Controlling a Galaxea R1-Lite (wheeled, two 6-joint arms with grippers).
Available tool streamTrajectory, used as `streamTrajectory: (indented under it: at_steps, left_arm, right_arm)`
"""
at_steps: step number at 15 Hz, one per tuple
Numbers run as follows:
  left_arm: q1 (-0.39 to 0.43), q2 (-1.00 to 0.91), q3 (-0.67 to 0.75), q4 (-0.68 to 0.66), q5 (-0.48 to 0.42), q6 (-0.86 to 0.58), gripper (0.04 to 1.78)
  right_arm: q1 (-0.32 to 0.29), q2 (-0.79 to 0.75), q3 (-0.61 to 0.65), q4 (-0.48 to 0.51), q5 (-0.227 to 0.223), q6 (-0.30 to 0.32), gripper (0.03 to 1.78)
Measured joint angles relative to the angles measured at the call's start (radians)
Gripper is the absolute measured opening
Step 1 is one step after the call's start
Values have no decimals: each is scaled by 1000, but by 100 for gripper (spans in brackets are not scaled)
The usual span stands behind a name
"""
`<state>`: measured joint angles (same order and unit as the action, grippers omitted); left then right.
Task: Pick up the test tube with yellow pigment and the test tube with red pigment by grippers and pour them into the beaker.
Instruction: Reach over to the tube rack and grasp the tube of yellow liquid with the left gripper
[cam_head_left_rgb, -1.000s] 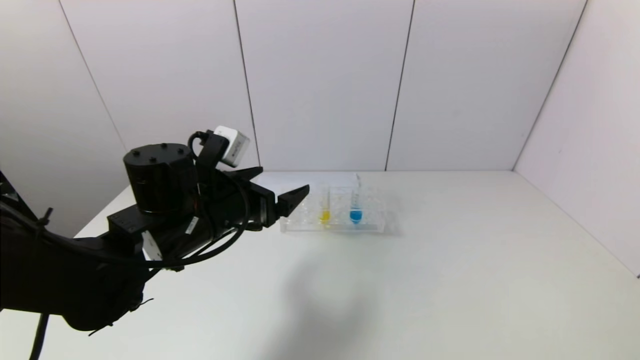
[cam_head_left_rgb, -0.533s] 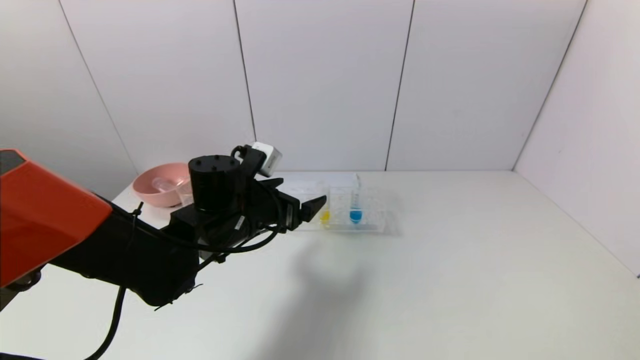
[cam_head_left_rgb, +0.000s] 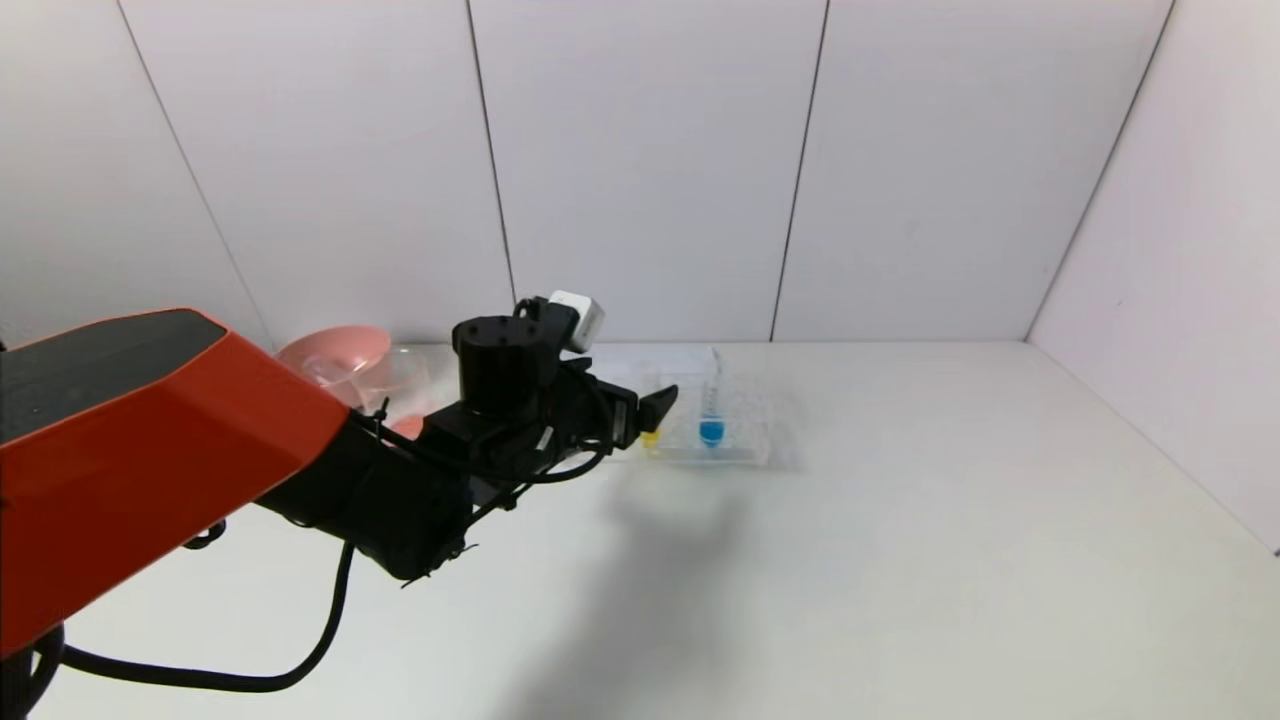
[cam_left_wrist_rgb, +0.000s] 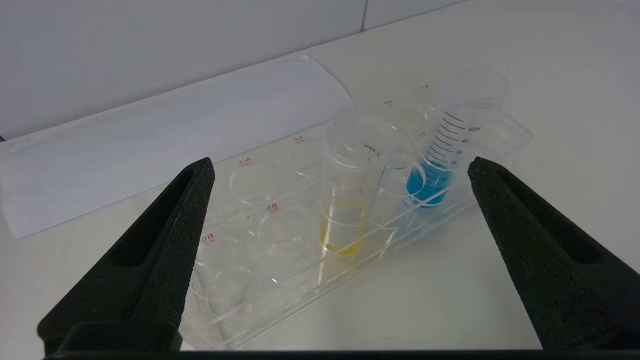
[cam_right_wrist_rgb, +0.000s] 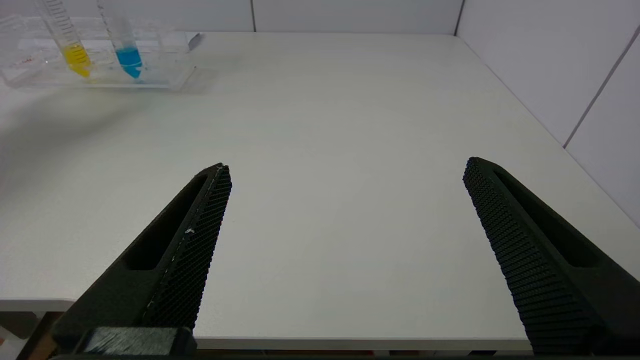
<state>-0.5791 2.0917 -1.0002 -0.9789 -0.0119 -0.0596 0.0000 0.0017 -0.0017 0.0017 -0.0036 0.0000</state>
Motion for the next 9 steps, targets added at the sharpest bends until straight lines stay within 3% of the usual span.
streamTrajectory:
  at_steps: [9]
  left_arm:
    - [-47,137,-121,-9,217,12,177]
  right_arm:
    - [0,0,0,0,0,0,170]
